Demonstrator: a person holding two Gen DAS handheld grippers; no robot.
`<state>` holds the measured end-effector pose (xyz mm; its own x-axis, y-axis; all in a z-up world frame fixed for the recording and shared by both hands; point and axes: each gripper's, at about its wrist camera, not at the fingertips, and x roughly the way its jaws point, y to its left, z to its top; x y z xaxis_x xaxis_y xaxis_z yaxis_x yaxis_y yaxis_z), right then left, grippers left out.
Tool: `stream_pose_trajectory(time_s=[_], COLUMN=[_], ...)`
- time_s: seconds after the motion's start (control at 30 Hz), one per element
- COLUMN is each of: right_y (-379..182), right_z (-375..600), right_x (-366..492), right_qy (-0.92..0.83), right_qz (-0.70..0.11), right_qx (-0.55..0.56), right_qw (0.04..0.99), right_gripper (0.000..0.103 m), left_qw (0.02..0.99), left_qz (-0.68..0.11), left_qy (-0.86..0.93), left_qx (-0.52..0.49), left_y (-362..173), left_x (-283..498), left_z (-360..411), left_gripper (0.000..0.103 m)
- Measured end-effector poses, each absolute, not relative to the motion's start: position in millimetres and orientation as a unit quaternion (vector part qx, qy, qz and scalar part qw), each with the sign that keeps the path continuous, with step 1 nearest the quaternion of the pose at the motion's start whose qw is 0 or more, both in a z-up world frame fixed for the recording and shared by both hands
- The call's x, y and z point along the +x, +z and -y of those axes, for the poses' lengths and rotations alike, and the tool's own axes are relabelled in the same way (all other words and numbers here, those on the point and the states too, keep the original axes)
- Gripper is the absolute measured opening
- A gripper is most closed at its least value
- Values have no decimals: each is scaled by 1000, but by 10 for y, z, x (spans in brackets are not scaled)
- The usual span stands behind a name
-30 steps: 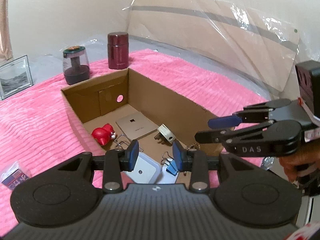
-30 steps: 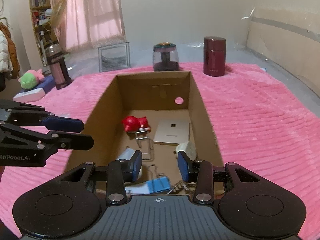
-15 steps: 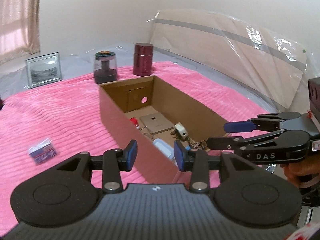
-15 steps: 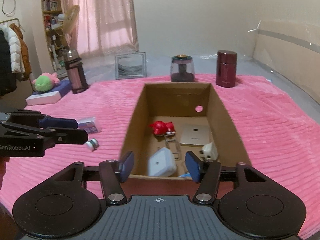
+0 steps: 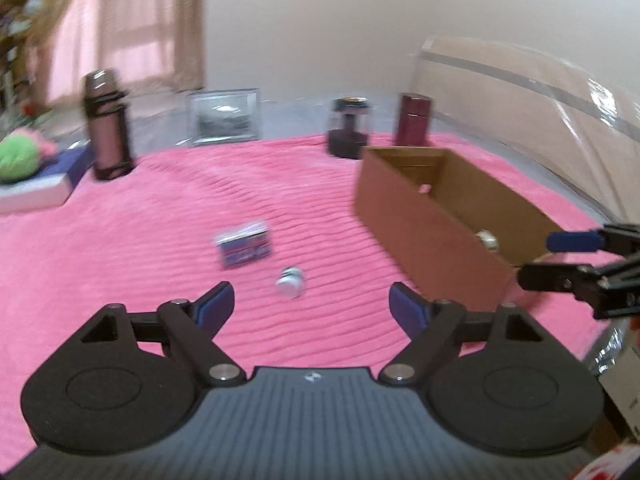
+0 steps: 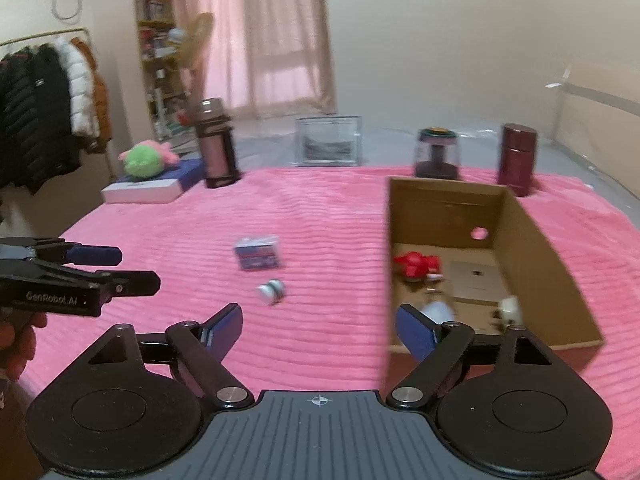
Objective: Organize rigid objects
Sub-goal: 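Withdraw both tools from the box toward the spool and card box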
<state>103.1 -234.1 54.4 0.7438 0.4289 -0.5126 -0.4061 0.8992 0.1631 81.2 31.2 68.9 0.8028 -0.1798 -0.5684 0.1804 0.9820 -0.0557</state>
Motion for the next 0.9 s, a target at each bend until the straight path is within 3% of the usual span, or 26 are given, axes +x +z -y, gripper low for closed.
stream_pose_trajectory(time_s=[0.33, 0.9], right_y=[298, -40], right_z=[1771, 1458], right_x=[1071, 1426], right_qy=[272, 280], right_qz=[-291, -313], right_qx=[-2, -11], right_qw=[917, 907], right_gripper=[81, 81], left_qw=[949, 943], left_qz=[-312, -330], left_qy=[-37, -47], left_qx=[-18, -23], left_y=[587, 288], left_x=[728, 932], left_z=[-933, -1079], left_gripper=[90, 90])
